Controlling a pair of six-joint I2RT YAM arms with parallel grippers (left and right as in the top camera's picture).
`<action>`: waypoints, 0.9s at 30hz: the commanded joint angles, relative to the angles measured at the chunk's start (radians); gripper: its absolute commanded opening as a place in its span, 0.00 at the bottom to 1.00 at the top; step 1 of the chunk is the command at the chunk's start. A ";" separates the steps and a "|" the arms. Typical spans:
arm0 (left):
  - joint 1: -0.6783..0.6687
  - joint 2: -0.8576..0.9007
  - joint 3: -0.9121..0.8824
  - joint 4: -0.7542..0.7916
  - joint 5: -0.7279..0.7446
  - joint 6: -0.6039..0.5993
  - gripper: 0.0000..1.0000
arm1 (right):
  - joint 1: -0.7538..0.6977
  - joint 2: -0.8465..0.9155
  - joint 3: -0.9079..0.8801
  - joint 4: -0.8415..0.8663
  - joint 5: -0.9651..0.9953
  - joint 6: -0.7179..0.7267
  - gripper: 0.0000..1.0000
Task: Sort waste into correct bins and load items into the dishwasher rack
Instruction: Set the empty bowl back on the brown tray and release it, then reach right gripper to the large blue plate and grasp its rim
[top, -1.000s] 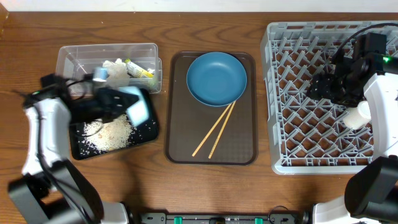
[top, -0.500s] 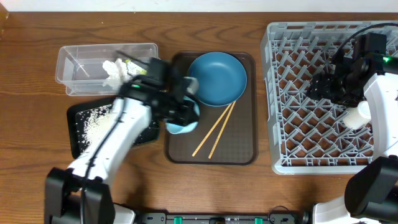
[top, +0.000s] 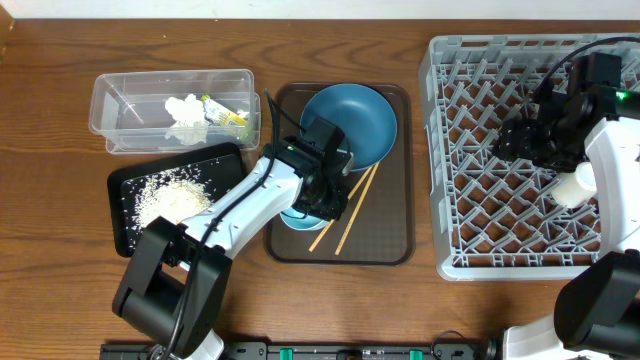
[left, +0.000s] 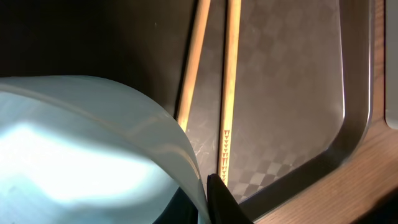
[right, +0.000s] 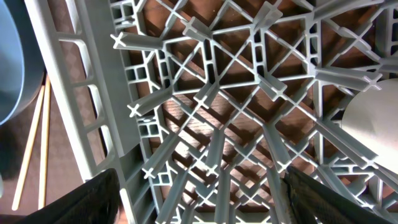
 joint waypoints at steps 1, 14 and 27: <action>-0.002 0.002 0.002 0.012 -0.020 -0.014 0.14 | 0.008 -0.004 0.015 -0.003 0.002 -0.011 0.82; 0.049 -0.076 0.009 -0.023 0.037 -0.021 0.44 | 0.008 -0.004 0.015 0.033 -0.112 -0.012 0.90; 0.415 -0.441 0.009 -0.214 -0.126 -0.020 0.64 | 0.224 -0.049 0.092 0.274 -0.204 0.020 0.85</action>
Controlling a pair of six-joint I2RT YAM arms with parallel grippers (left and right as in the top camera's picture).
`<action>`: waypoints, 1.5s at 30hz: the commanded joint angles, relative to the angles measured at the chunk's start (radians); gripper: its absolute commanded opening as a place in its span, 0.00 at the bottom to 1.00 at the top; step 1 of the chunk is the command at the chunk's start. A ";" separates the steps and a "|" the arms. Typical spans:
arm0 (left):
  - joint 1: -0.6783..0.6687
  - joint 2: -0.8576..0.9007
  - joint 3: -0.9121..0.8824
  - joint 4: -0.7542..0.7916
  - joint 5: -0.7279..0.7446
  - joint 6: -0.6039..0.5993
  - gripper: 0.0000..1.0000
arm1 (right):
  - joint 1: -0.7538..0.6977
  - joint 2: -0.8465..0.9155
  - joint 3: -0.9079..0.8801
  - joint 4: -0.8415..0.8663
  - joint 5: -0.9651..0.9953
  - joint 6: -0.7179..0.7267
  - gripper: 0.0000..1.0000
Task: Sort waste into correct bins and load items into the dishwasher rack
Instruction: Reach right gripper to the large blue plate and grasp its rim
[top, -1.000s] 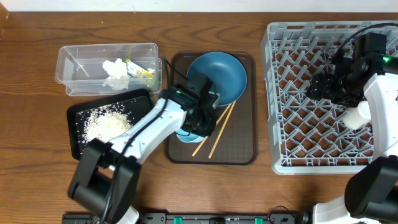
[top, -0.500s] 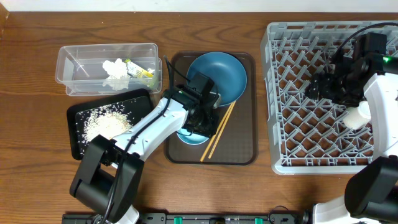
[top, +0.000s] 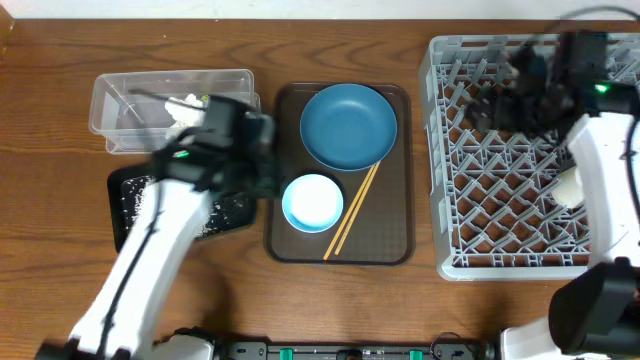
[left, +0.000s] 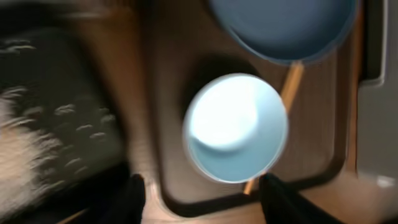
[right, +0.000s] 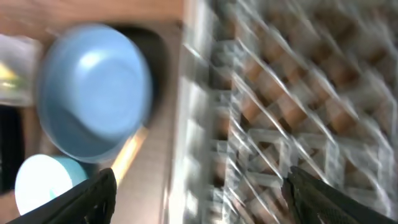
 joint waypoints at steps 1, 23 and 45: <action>0.089 -0.056 0.009 -0.033 -0.070 0.002 0.65 | 0.113 -0.031 0.028 0.050 -0.005 0.036 0.85; 0.293 -0.091 0.009 -0.116 -0.098 0.002 0.71 | 0.415 0.364 0.028 0.253 0.412 0.338 0.65; 0.293 -0.091 0.009 -0.125 -0.098 0.002 0.71 | 0.379 0.352 0.100 0.270 0.413 0.307 0.01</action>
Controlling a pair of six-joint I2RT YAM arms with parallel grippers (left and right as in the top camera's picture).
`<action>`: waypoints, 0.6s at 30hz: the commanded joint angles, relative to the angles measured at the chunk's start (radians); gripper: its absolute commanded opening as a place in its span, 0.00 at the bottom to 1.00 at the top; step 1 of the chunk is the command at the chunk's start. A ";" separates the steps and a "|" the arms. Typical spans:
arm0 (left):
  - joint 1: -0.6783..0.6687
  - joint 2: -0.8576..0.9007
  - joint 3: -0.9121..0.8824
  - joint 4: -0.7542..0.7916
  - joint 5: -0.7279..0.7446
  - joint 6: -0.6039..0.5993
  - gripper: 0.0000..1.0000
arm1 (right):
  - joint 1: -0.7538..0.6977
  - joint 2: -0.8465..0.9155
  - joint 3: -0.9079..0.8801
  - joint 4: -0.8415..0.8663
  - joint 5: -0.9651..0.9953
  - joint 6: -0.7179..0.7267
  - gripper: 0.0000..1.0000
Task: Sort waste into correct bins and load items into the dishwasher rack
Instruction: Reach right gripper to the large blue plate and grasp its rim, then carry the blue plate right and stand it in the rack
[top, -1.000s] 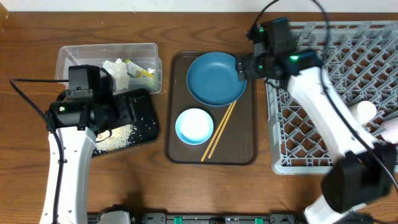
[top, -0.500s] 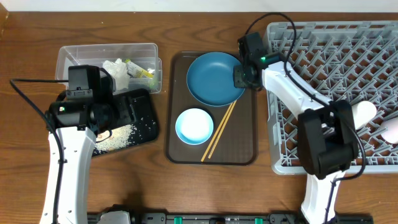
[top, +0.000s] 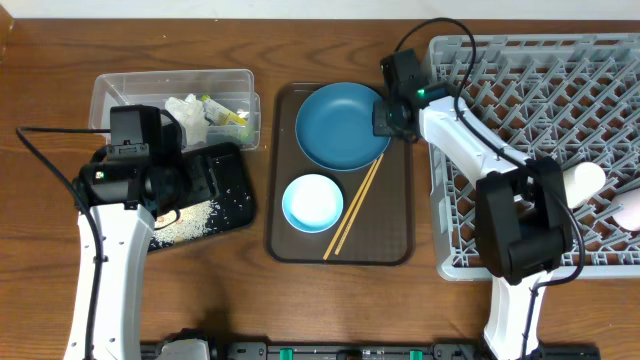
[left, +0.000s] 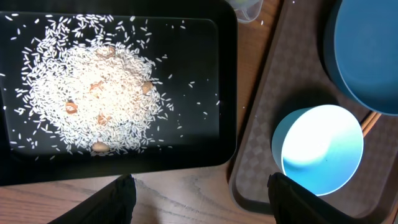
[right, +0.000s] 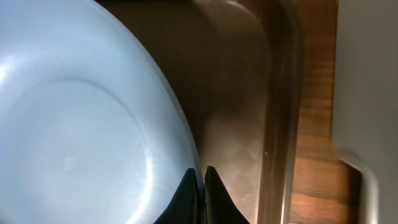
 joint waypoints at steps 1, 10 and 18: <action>0.004 -0.007 0.009 -0.003 -0.009 0.002 0.71 | -0.039 -0.102 0.067 -0.015 0.019 -0.080 0.01; 0.004 -0.007 0.009 -0.003 -0.009 0.002 0.71 | -0.166 -0.380 0.103 0.007 0.143 -0.291 0.01; 0.004 -0.007 0.009 -0.003 -0.009 0.002 0.71 | -0.315 -0.492 0.103 0.114 0.592 -0.596 0.01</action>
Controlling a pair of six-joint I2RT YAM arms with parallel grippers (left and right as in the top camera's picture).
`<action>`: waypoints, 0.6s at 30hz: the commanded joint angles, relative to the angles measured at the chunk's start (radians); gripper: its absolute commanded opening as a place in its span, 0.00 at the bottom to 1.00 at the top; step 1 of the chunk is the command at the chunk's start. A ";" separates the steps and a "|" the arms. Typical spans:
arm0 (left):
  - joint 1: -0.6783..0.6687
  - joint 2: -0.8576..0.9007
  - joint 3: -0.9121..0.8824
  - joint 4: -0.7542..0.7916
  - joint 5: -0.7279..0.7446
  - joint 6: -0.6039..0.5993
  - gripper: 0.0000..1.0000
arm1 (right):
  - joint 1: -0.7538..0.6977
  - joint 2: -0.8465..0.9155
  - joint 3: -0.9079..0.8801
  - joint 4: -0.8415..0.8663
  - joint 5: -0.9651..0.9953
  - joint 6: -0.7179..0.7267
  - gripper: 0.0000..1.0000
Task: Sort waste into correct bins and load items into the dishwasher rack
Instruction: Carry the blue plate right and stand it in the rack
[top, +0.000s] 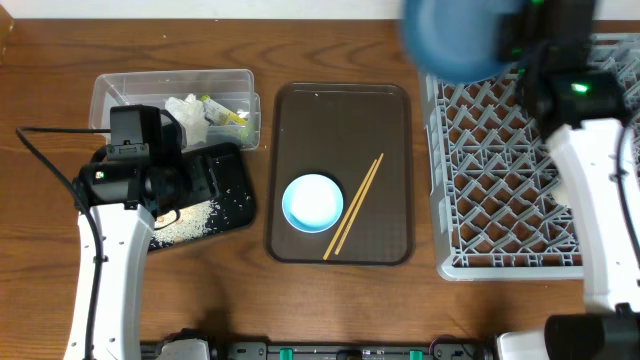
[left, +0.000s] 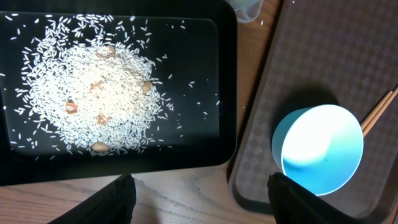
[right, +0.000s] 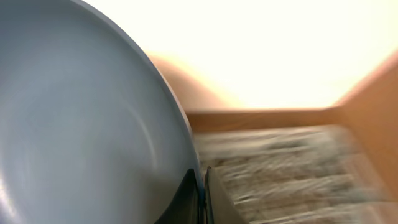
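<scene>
My right gripper (right: 200, 186) is shut on the rim of the blue plate (top: 455, 38), which hangs blurred high over the left edge of the grey dishwasher rack (top: 530, 150). The plate (right: 87, 124) fills the right wrist view. On the brown tray (top: 340, 240) remain a small light-blue bowl (top: 313, 202) and a pair of wooden chopsticks (top: 355, 205). My left gripper (left: 202, 199) stands open above the table edge between the black tray of rice (left: 112, 93) and the bowl (left: 320, 149), holding nothing.
A clear plastic bin (top: 175, 108) with crumpled paper and wrappers sits at the back left, beside the black rice tray (top: 185, 200). The rack fills the right side of the table.
My right gripper has lifted the blue plate off the brown tray and now holds it high near the rack's left edge. The left arm has not moved.
My left gripper was down at the light-blue bowl on the tray while the right hung over the rack. Then the left was back over the rice tray and the right was nearer the tray. Then the right was shut on the plate's rim, and now holds it raised.
</scene>
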 joint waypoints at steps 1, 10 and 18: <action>0.004 -0.007 0.009 -0.003 -0.010 0.002 0.71 | -0.063 0.010 0.005 0.030 0.319 -0.233 0.01; 0.004 -0.007 0.009 -0.003 -0.009 0.002 0.71 | -0.262 0.048 0.004 0.169 0.486 -0.435 0.01; 0.004 -0.007 0.009 -0.003 -0.009 0.002 0.71 | -0.371 0.107 0.004 0.265 0.478 -0.579 0.01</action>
